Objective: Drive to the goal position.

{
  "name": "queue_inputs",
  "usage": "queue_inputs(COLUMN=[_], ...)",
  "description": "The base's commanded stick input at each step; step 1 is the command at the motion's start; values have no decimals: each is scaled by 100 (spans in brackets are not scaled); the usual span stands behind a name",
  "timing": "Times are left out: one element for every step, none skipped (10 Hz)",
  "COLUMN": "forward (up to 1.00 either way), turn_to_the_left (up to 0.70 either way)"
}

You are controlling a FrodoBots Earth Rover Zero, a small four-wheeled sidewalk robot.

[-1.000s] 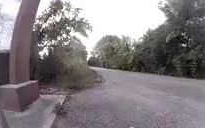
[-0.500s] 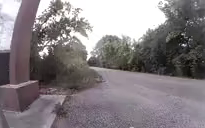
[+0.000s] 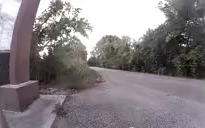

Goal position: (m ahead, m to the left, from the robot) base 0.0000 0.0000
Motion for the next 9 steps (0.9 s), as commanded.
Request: queue_inputs(forward=[4, 4, 4, 5, 5, 5, 5, 5, 5], turn_to_the_left=[0, 0, 0, 0, 0, 0, 0, 0, 0])
